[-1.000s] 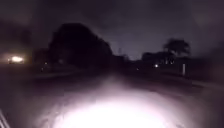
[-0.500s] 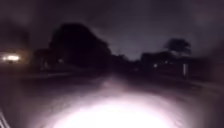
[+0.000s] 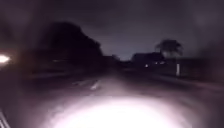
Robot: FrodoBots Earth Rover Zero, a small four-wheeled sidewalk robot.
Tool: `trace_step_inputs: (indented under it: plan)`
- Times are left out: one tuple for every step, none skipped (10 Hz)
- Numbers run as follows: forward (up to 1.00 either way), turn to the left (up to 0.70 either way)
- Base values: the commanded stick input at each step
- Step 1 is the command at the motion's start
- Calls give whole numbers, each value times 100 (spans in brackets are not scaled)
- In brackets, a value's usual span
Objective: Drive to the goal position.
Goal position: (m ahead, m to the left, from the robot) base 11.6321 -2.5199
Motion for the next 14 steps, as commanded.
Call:
trace_step_inputs:
  plan:
    - [70, 0]
    - [70, 0]
    - [70, 0]
    - [70, 0]
    - [70, 0]
    - [70, 0]
    - [70, 0]
    - [70, 0]
    - [70, 0]
    - [70, 0]
    - [70, 0]
    - [70, 0]
    - [70, 0]
    - [70, 0]
